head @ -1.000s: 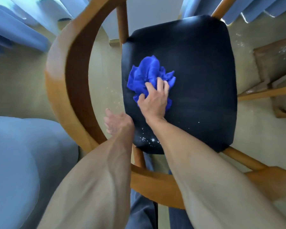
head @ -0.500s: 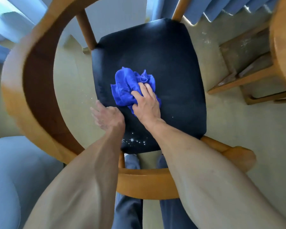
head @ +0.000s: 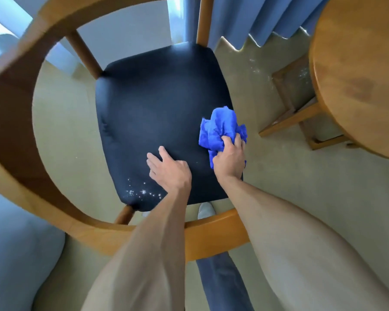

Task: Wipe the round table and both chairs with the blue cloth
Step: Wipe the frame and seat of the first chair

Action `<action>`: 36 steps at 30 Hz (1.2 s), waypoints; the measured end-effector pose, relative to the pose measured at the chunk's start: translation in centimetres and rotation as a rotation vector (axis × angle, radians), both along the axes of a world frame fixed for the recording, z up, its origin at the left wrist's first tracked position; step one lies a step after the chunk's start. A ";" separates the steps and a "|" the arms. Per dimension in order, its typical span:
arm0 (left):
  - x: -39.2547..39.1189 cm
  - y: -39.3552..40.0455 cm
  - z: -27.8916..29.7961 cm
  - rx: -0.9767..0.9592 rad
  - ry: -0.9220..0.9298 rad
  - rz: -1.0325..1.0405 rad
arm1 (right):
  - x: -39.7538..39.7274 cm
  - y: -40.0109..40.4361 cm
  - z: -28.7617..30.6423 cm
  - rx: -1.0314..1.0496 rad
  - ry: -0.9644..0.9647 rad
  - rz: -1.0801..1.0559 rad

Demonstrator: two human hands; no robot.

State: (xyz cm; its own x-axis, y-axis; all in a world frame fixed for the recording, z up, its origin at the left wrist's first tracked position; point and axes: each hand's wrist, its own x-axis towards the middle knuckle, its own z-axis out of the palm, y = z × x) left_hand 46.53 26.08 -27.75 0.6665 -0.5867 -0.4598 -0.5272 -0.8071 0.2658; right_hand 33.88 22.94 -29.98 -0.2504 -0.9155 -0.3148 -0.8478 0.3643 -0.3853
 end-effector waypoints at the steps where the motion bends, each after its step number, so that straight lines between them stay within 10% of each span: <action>1: -0.3 0.1 0.2 -0.002 0.004 0.002 | 0.0 -0.1 0.1 0.002 -0.010 -0.013; 11: 7.8 1.1 3.4 -0.121 -0.013 0.098 | 3.5 0.8 1.0 0.052 0.007 0.029; 19: 14.6 4.1 5.8 -0.089 0.057 0.340 | 16.3 6.0 3.3 0.297 -0.176 0.560; 30: 12.9 5.5 9.5 -0.226 0.175 0.054 | 13.6 7.2 8.2 0.154 -0.089 0.173; 36: 11.3 10.8 13.9 -0.349 -0.104 -0.004 | 12.7 10.3 13.0 -0.144 0.028 0.166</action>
